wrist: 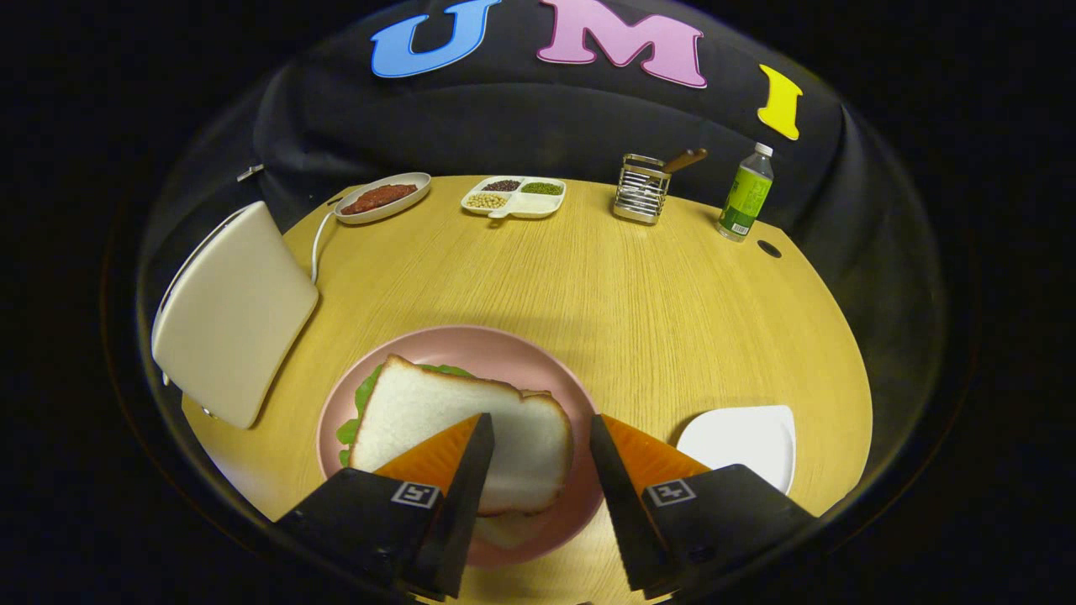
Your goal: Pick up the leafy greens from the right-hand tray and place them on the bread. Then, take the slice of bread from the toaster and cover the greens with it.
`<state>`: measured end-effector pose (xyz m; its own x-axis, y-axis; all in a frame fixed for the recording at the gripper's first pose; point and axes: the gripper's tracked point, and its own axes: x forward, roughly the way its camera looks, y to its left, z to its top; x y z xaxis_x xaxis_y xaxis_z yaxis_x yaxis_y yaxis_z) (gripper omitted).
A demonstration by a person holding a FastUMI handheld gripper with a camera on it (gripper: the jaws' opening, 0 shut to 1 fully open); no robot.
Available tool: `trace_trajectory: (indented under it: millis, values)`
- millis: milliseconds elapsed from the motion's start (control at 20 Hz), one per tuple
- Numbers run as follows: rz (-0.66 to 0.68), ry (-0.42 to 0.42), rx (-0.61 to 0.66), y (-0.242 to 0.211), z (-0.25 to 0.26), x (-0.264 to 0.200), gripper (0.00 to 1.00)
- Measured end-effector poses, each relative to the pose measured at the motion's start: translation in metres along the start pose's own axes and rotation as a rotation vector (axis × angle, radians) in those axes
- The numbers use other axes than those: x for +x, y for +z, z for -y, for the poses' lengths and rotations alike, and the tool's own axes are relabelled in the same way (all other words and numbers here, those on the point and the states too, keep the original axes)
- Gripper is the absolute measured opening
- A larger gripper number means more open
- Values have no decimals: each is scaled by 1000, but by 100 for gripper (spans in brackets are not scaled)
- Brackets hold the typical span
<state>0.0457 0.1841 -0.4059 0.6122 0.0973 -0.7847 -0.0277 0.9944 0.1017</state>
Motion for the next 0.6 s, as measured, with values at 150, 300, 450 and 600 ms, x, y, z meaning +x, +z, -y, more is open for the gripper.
trace_trajectory:
  millis: [150,300,450,600]
  values:
    - [21,5,15,6,6,-8,92]
    - [53,7,4,12,11,-19,99]
    - [98,3,7,21,16,-33,99]
    - [175,8,-34,43,18,-60,99]
